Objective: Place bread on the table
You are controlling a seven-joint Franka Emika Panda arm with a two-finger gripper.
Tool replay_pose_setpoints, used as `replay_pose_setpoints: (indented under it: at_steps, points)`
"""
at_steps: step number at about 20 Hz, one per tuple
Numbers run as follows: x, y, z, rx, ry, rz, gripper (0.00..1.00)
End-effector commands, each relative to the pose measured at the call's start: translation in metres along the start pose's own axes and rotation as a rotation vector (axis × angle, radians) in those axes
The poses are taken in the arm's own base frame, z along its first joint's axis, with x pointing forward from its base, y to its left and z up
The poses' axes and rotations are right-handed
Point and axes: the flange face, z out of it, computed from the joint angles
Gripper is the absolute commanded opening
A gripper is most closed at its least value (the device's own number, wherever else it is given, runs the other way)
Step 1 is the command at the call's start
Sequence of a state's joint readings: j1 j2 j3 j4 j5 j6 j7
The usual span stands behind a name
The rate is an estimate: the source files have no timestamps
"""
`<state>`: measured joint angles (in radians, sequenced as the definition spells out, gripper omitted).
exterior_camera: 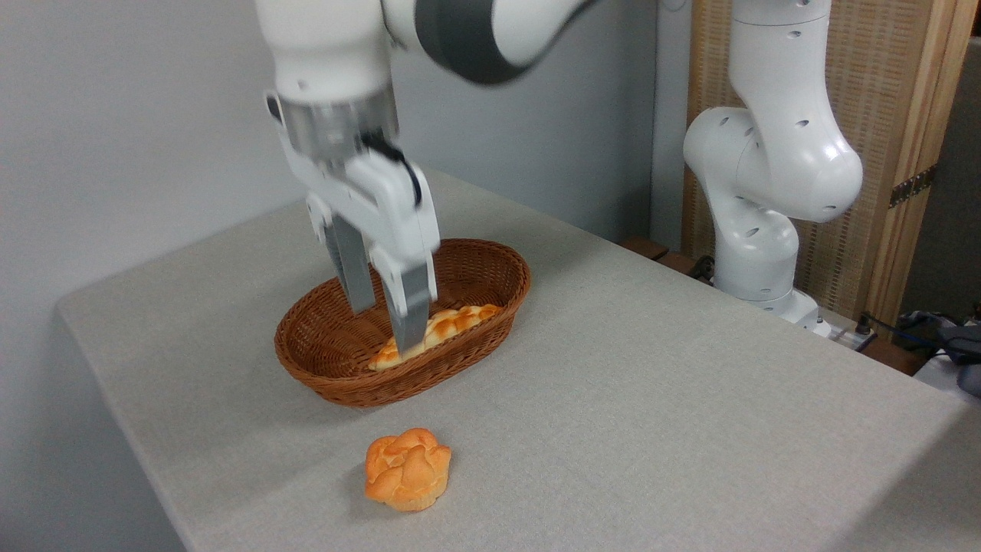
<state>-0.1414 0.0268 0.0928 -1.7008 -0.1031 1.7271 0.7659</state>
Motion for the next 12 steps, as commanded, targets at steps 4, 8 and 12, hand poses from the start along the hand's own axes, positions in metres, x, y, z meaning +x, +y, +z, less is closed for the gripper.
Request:
replay_pose_setpoints:
  at_steps: [4,8,12]
  points:
    - [0.012,0.038,-0.045,0.006,-0.091,-0.004,1.0]
    - [0.008,0.042,-0.057,0.026,-0.08,-0.001,1.0]
    - [0.005,0.036,-0.056,0.079,-0.114,-0.004,1.0]
